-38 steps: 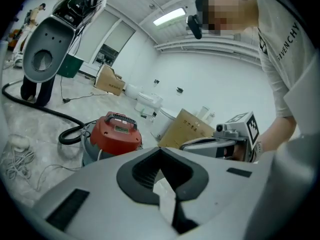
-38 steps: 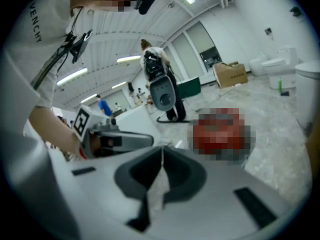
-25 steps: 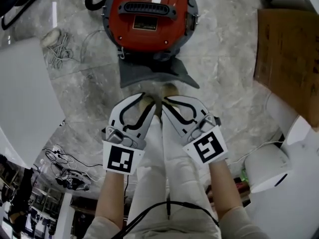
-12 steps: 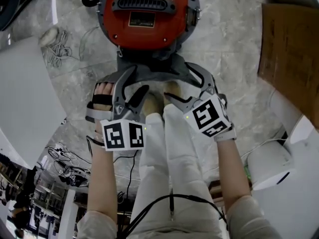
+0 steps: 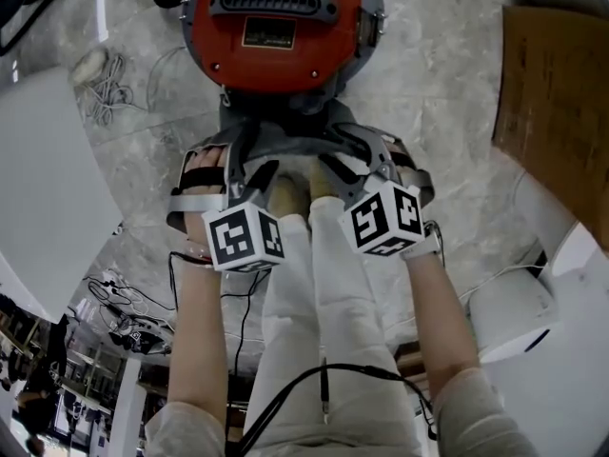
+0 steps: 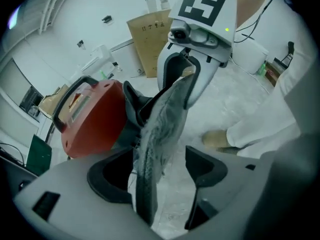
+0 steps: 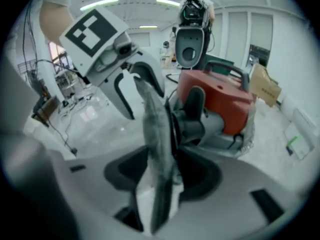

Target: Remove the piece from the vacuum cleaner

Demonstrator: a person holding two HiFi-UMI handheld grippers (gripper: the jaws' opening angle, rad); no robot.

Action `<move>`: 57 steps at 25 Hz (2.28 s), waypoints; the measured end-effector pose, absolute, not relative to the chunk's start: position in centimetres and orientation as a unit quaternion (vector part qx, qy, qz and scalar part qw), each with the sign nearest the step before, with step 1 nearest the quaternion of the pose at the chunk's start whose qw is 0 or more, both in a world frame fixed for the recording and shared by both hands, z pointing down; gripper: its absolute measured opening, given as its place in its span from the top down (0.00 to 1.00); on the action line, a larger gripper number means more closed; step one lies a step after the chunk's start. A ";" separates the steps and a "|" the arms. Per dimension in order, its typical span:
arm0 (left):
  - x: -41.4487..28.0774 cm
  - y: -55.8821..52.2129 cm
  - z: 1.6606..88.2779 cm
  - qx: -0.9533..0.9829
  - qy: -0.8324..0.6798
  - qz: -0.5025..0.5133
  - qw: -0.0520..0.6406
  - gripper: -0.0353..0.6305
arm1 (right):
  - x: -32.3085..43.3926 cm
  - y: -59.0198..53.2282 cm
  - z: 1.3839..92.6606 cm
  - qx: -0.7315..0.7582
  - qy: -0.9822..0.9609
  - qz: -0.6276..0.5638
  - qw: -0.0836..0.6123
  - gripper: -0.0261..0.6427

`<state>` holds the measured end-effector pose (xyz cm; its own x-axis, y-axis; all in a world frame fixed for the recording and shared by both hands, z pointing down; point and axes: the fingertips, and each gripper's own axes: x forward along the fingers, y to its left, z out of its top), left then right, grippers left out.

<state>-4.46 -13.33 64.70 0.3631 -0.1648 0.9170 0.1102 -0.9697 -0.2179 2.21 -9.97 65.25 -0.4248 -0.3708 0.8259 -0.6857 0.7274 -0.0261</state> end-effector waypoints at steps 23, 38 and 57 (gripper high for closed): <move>-5.3 -11.0 61.8 -0.841 0.104 -0.530 -0.016 0.90 | 2.5 -10.0 64.8 0.356 -0.818 0.191 0.410 0.90; -6.3 -12.5 64.3 -0.825 0.142 -0.544 -0.048 0.90 | 2.1 -9.8 62.9 0.331 -0.809 0.135 0.468 0.91; -5.3 -12.1 61.8 -0.836 0.167 -0.519 -0.067 0.90 | 2.8 -9.3 65.0 0.355 -0.795 0.221 0.439 0.91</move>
<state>-5.31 -12.09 61.76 0.4058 -0.2104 0.8894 -0.3487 -0.9352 -0.0622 2.85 -9.27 65.01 -0.3627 -0.3711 0.8548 -0.7589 0.6501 -0.0398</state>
